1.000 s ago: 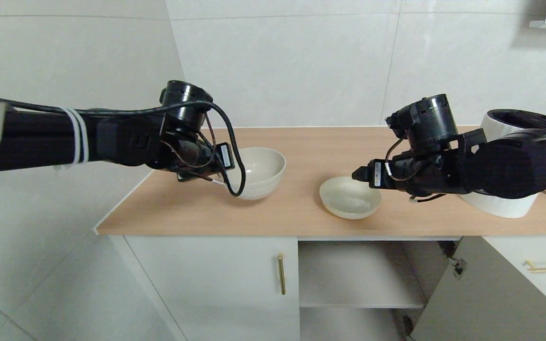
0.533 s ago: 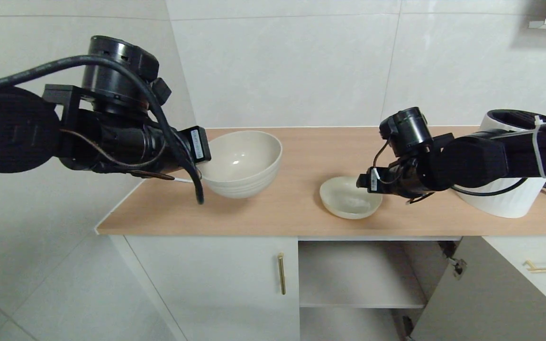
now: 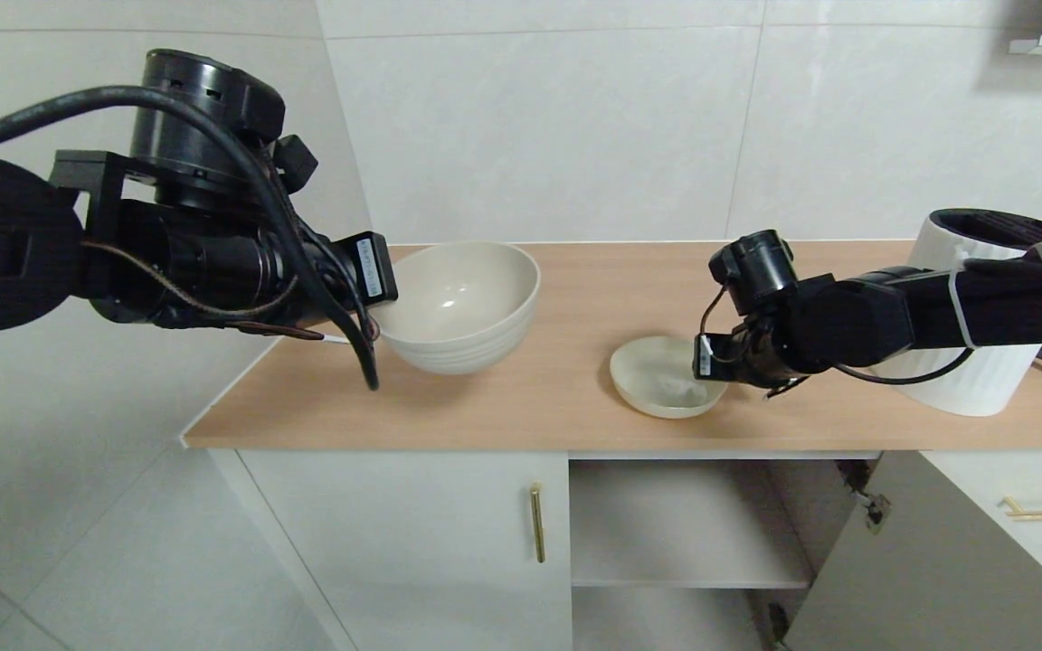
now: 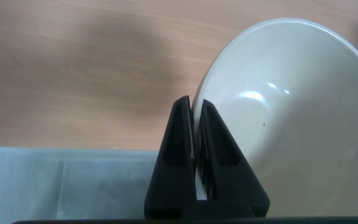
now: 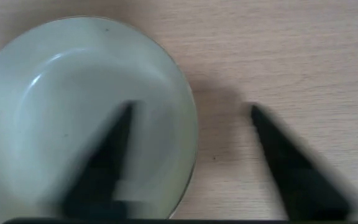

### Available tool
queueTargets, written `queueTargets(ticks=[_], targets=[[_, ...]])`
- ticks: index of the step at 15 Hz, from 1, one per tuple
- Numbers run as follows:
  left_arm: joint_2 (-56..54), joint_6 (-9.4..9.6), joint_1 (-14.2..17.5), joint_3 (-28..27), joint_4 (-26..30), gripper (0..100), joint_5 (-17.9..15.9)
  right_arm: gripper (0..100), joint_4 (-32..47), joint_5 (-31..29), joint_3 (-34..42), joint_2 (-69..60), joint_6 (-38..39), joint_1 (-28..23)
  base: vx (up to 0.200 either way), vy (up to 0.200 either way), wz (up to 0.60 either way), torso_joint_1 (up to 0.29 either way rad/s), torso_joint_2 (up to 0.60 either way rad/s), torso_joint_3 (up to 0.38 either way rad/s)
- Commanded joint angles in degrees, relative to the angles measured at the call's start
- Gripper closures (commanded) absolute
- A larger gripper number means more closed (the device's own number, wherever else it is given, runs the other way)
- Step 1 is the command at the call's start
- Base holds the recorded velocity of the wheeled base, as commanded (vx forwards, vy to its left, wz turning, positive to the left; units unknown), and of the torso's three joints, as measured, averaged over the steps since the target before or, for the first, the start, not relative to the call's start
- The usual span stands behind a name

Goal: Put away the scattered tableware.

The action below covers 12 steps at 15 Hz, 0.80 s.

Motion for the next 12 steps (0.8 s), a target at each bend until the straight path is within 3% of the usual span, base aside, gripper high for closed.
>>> queueTargets(ticks=[1,7,12], targets=[[-0.15,-0.01,-0.02,-0.08,0.01,100,0.01,100,0.02,0.32,-0.1,0.49,0.29,-0.03,0.0,0.0,0.0,0.0,0.0,0.0],[-1.29,-0.01,-0.02,0.27,0.1,100,0.1,100,0.28,1.29,-0.63,-0.22,1.61,-0.03,0.0,0.0,0.0,0.0,0.0,0.0],[-7.26,-0.36,-0.02,7.83,-0.52,100,0.27,100,1.34,1.11,5.61,-14.54,3.19,2.17,0.0,0.0,0.0,0.0,0.0,0.0]])
